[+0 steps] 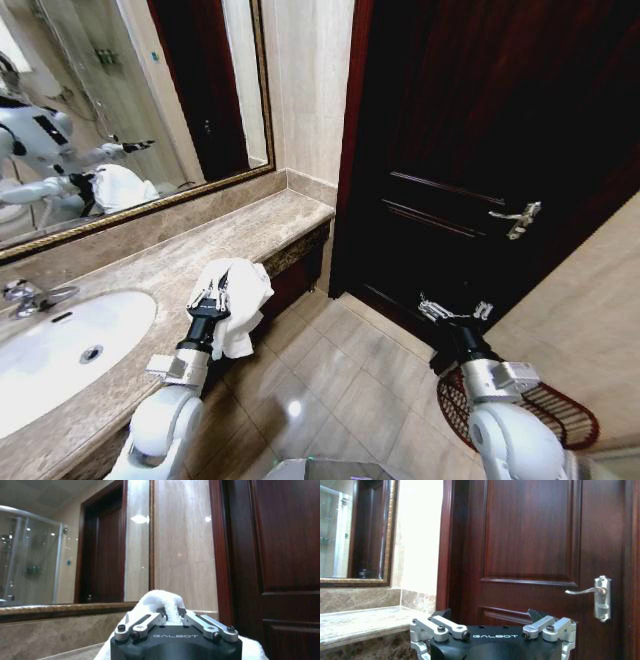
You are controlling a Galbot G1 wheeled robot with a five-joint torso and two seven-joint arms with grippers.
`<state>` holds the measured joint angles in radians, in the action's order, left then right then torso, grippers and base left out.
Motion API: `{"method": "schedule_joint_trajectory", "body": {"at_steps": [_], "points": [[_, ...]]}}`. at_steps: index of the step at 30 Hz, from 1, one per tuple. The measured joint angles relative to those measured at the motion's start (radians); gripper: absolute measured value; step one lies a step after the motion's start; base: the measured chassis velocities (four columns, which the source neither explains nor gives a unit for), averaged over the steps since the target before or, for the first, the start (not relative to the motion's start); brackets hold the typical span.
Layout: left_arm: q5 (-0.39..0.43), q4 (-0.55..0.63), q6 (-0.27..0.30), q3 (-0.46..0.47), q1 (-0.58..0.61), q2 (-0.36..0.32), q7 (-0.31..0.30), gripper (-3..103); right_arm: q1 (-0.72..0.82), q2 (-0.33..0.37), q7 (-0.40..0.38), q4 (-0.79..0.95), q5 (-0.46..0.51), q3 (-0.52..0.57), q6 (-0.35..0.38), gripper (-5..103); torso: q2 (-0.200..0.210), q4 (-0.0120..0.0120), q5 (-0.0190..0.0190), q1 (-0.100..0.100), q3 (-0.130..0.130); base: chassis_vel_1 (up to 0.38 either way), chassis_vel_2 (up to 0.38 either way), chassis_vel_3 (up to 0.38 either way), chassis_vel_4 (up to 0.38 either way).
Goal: Discard the used towel into the hamper.
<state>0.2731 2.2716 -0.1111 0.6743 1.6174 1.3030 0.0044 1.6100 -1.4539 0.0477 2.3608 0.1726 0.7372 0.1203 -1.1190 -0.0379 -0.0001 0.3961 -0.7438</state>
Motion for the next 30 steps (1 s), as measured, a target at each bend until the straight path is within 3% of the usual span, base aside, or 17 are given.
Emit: {"method": "schedule_joint_trajectory", "body": {"at_steps": [30], "points": [[-0.009, -0.012, -0.011, -0.006, -0.005, 0.005, 0.009, 7, -0.008, 0.005, -0.052, 0.000, 0.028, 0.008, -0.015, 100, 0.000, 0.0001, 0.0000, 0.000, 0.000, -0.091, -0.090, -0.087, -0.094]]}}
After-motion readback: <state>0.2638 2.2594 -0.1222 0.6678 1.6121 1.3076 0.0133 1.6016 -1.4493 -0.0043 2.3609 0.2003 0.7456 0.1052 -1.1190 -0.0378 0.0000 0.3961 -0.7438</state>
